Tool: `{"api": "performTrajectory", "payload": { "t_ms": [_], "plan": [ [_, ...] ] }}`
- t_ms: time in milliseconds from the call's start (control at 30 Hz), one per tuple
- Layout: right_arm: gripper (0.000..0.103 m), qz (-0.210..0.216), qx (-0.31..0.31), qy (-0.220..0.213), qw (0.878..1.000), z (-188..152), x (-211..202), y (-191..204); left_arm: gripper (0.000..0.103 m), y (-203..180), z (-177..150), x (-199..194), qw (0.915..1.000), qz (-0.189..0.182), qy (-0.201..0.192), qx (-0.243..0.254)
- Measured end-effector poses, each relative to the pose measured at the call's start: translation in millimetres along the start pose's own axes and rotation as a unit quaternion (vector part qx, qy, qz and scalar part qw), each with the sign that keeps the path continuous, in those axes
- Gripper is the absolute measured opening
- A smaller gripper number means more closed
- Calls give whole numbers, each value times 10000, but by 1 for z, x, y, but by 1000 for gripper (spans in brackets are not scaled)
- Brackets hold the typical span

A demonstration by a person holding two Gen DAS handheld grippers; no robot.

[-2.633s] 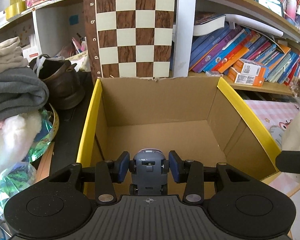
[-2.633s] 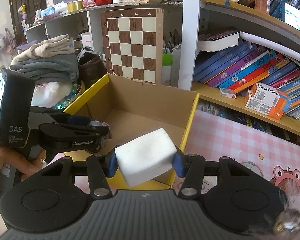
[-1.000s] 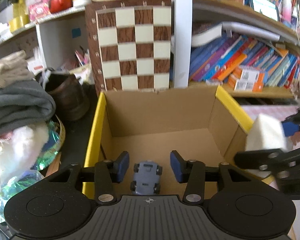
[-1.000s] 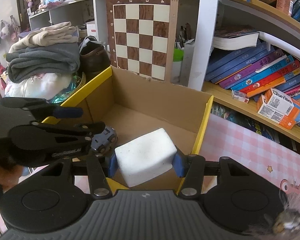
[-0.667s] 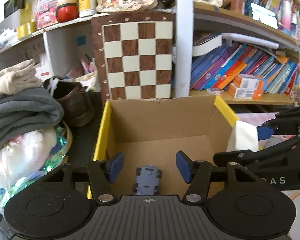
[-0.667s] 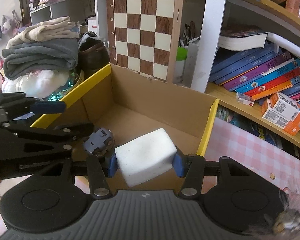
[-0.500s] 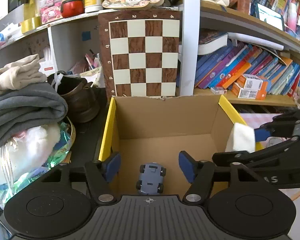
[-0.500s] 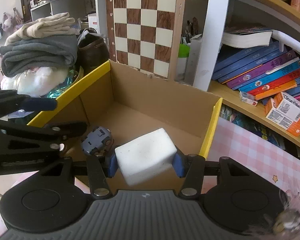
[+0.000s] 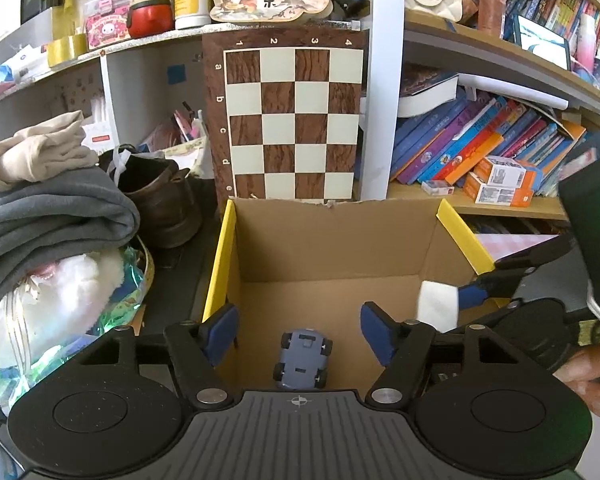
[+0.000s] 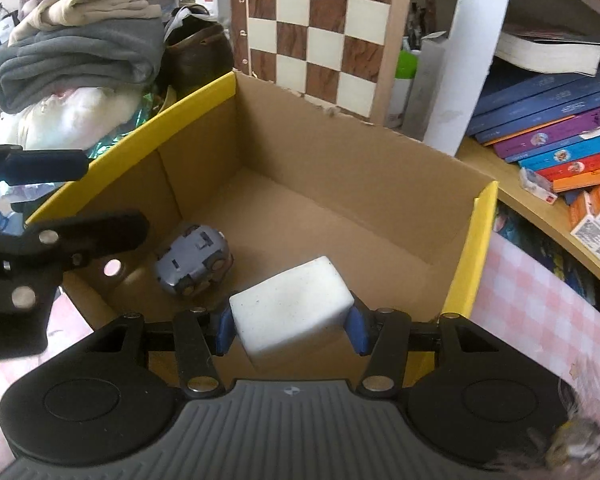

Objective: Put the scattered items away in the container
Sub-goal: 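Lower the white sponge block into the yellow box and open the right gripper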

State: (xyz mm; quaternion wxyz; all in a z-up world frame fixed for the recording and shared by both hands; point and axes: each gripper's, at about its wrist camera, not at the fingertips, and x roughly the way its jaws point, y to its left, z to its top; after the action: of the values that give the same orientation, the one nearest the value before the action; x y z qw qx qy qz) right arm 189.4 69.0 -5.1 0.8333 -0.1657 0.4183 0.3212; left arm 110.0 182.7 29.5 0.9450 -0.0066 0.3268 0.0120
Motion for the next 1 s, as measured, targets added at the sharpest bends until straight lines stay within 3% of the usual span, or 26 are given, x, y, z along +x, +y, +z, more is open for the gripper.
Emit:
{"api": "performTrajectory", "payload": {
  "t_ms": [833,933,1000],
  "plan": [
    [53,158,29,232,9996,-1,16,1,73,3,-5,-2,9999,43,154,-32],
    [54,163,54,239,9996,-1,16,0,73,3,-6,-3,9999,35,164,-35],
    [62,139,65,220,9996,-1,15,0,73,3,-6,-3,9999,35,163,-38]
  ]
}}
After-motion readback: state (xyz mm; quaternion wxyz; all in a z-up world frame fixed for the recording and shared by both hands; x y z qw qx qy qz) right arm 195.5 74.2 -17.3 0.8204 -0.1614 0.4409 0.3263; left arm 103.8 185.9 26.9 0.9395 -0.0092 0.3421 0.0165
